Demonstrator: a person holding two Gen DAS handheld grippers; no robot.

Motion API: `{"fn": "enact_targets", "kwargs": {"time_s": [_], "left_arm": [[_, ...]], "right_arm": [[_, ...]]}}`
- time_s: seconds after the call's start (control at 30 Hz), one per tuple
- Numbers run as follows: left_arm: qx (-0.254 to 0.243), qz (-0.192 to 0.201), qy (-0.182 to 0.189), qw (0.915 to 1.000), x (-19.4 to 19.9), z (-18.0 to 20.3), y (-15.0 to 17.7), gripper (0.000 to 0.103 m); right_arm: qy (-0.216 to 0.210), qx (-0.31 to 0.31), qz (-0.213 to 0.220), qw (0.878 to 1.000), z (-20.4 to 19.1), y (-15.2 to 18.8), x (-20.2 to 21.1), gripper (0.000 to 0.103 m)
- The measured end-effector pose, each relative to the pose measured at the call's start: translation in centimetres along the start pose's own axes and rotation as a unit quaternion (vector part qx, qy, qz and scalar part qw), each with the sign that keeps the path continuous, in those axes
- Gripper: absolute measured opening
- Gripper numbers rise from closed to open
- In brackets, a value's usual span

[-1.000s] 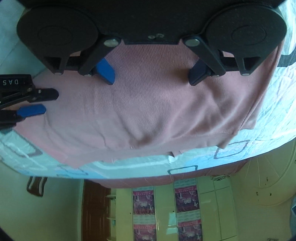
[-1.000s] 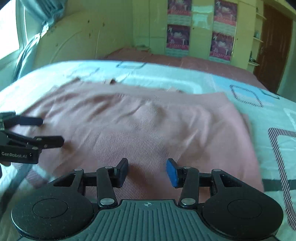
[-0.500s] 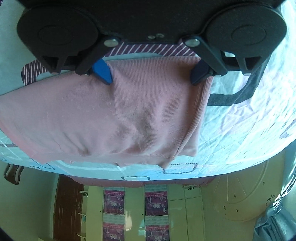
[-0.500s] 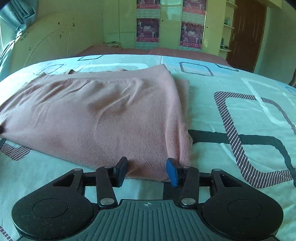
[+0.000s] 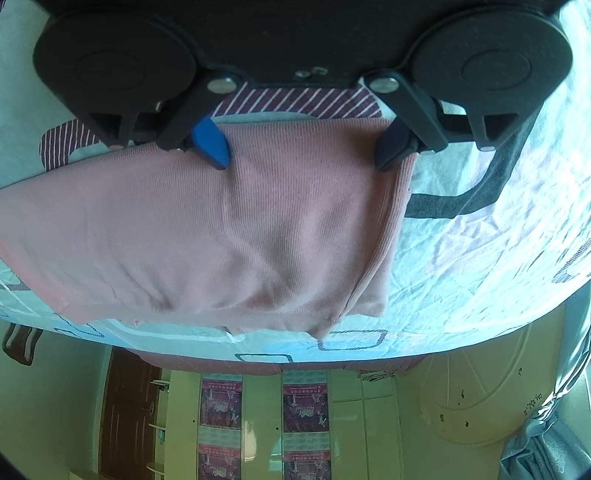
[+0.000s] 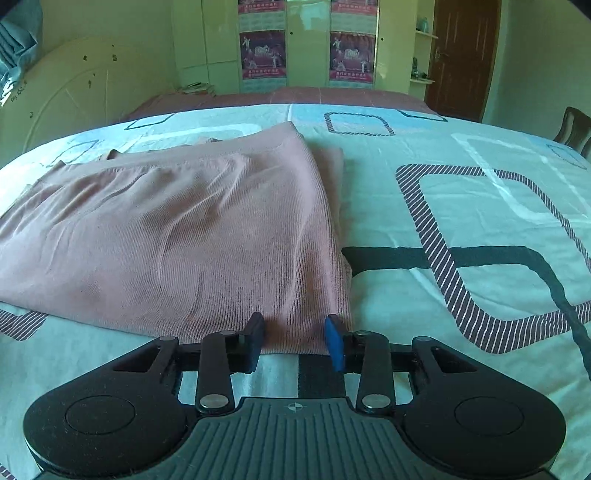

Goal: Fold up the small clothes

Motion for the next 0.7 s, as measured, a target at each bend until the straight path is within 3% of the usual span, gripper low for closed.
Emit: {"fn": "enact_targets", "kwargs": {"time_s": [0.13, 0.2, 0.3, 0.7], "left_arm": [[-0.002, -0.001, -0.001, 1.0000, -0.2, 0.1, -0.1, 0.086], [-0.004, -0.001, -0.002, 1.0000, -0.2, 0.2, -0.1, 0.086], [-0.005, 0.001, -0.005, 1.0000, -0.3, 0.3, 0.0, 0.086], [0.005, -0.011, 0.000, 0.9999, -0.2, 0.1, -0.1, 0.086]], "right_arm": [[0.005, -0.007, 0.003, 1.000, 0.0, -0.2, 0.3, 0.035], [0.009, -0.017, 0.030, 0.999, 0.0, -0.5, 1.4, 0.035], [0.010, -0.012, 0.001, 1.000, 0.3, 0.1, 0.2, 0.035], [0.010, 0.014, -0.005, 1.000, 0.2, 0.0, 0.3, 0.035]]}}
Point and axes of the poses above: each gripper's, at about its wrist camera, not at the fingertips, and x roughly against the way its jaws point, z to its right, y to its underside, the point moved 2 cm from there along -x, roughly the way its jaws point
